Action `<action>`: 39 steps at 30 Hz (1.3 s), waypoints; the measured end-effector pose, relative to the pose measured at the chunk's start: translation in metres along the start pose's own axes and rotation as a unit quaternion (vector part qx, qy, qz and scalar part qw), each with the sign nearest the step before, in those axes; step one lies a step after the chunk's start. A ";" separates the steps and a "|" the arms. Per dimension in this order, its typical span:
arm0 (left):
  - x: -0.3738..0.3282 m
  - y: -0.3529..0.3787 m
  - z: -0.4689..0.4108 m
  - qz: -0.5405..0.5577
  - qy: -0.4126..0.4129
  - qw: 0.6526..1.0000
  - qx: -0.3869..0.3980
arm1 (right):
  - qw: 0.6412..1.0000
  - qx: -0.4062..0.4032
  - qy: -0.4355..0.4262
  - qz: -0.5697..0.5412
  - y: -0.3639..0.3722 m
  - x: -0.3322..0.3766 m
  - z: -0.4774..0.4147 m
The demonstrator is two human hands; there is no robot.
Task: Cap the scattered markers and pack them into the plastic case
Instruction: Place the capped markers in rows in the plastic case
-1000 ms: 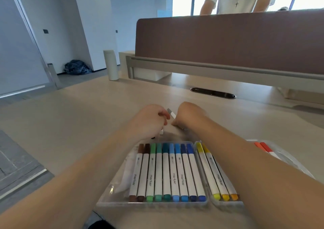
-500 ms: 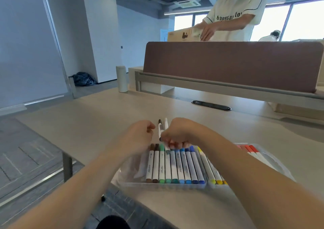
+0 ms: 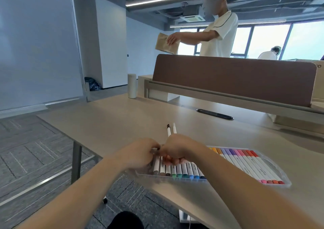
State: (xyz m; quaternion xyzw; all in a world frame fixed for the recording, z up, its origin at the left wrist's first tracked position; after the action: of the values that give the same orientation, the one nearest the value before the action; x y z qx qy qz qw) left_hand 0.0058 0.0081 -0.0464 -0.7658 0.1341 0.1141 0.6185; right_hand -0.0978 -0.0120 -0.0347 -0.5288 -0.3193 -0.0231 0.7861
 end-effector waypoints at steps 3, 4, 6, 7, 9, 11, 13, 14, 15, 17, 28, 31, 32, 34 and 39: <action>-0.002 0.002 0.002 0.018 0.048 0.998 0.022 | 0.999 -0.017 -0.019 0.036 -0.005 0.001 -0.001; -0.001 0.005 0.002 0.023 0.058 0.998 0.030 | 0.998 -0.020 -0.020 0.047 -0.006 0.001 -0.001; -0.002 0.005 0.004 0.033 0.074 0.996 0.042 | 0.998 -0.026 -0.020 0.059 -0.007 0.000 -0.003; -0.003 0.006 0.004 0.039 0.079 0.995 0.046 | 0.997 -0.029 -0.019 0.063 -0.007 -0.001 -0.003; -0.002 0.007 0.004 0.055 0.085 0.994 0.049 | 0.997 -0.031 -0.017 0.073 -0.009 -0.001 -0.004; 0.001 0.008 0.004 0.085 0.074 0.992 0.050 | 0.996 -0.024 -0.015 0.082 -0.008 -0.001 -0.004; 0.002 0.010 0.003 0.107 0.062 0.991 0.051 | 0.996 -0.017 -0.011 0.084 -0.008 -0.002 -0.006; 0.000 0.009 0.003 0.105 0.059 0.991 0.051 | 0.996 -0.013 -0.010 0.088 -0.008 -0.002 -0.006; -0.001 0.010 0.003 0.095 0.059 0.992 0.051 | 0.995 -0.007 -0.009 0.094 -0.007 -0.002 -0.007; -0.003 0.011 0.000 0.072 0.065 0.994 0.049 | 0.994 0.005 -0.004 0.106 -0.005 -0.002 -0.007; 0.003 0.013 -0.007 0.071 0.047 0.995 0.049 | 0.991 0.009 0.002 0.130 -0.003 -0.006 -0.012; 0.001 0.012 -0.007 0.081 0.047 0.994 0.052 | 0.991 0.007 -0.005 0.132 -0.004 -0.004 -0.009; 0.001 0.012 -0.007 0.076 0.047 0.995 0.052 | 0.991 0.006 -0.008 0.131 -0.004 -0.003 -0.008; 0.000 0.012 -0.006 0.065 0.042 0.995 0.056 | 0.992 0.003 -0.012 0.124 -0.004 -0.002 -0.007; -0.006 0.009 -0.003 0.049 0.034 0.996 0.060 | 0.994 0.007 -0.012 0.111 -0.003 -0.001 -0.002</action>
State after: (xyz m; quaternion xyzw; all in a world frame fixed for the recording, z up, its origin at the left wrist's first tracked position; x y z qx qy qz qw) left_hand -0.0034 0.0033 -0.0517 -0.7231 0.1993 0.1094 0.6522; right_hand -0.0989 -0.0154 -0.0337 -0.5560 -0.2685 0.0727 0.7832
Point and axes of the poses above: each hand's wrist, its own z-axis away from the middle knuckle, its own y-axis out of the palm, x = y × z, the point moved 8 cm from there along -z, towards the middle knuckle, and after that the axes turned 10 degrees about -x, right-handed, at the moved point
